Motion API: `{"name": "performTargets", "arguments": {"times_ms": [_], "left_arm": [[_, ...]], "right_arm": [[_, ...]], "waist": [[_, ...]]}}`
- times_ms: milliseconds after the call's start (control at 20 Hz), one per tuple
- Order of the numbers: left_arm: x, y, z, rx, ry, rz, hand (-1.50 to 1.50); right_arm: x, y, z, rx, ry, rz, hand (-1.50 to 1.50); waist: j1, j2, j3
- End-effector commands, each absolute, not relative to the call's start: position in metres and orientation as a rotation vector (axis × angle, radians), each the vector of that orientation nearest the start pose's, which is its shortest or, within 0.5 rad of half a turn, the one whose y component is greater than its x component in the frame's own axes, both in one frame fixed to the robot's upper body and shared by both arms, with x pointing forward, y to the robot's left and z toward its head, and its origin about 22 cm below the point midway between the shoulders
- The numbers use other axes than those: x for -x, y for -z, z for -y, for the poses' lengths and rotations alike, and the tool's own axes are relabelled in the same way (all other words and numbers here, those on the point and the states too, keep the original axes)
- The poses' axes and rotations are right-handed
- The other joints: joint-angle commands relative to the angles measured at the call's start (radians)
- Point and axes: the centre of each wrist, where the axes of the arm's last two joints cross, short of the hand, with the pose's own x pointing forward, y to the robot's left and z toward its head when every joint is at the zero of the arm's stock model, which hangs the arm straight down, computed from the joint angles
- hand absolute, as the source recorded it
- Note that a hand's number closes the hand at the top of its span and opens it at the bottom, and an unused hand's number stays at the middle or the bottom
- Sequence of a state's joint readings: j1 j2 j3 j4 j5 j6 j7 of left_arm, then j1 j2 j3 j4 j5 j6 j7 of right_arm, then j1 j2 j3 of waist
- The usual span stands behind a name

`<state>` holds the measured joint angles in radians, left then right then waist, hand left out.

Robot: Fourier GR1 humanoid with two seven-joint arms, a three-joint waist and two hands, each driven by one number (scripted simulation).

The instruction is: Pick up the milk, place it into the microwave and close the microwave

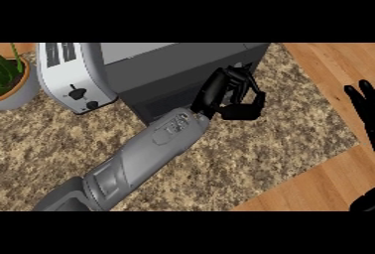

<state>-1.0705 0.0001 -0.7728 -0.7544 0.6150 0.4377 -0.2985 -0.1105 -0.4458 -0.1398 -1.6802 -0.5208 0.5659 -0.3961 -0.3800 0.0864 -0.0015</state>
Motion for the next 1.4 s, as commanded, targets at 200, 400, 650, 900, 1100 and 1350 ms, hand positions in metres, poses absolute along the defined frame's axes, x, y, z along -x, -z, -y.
{"name": "performTargets", "arguments": {"times_ms": [200, 400, 650, 900, 1100, 1350], "left_arm": [[-0.376, -0.101, 0.013, 0.244, 0.448, 1.862, 1.5], [-0.376, -0.097, 0.012, 0.231, 0.429, 1.874, 1.5], [-0.374, -0.097, 0.013, 0.209, 0.415, 1.877, 1.5], [-0.372, -0.097, 0.015, 0.205, 0.392, 1.895, 1.5], [-0.371, -0.1, 0.017, 0.208, 0.395, 1.903, 1.5], [-0.371, -0.099, 0.017, 0.186, 0.367, 1.904, 1.5]], "right_arm": [[-0.267, -0.122, 0.342, -0.567, -0.416, 2.174, -1.5], [-0.269, -0.132, 0.348, -0.546, -0.425, 2.187, -1.5], [-0.271, -0.139, 0.348, -0.546, -0.44, 2.187, -1.5], [-0.272, -0.151, 0.358, -0.512, -0.469, 2.191, -1.5], [-0.275, -0.16, 0.36, -0.506, -0.487, 2.195, -1.5], [-0.277, -0.161, 0.363, -0.524, -0.457, 2.195, -1.5]], "waist": [[-0.037, 0.013, 0.002], [-0.044, 0.015, 0.002], [-0.059, 0.018, 0.003], [-0.074, 0.016, 0.004], [-0.065, 0.02, 0.005], [-0.075, 0.023, 0.006]]}}
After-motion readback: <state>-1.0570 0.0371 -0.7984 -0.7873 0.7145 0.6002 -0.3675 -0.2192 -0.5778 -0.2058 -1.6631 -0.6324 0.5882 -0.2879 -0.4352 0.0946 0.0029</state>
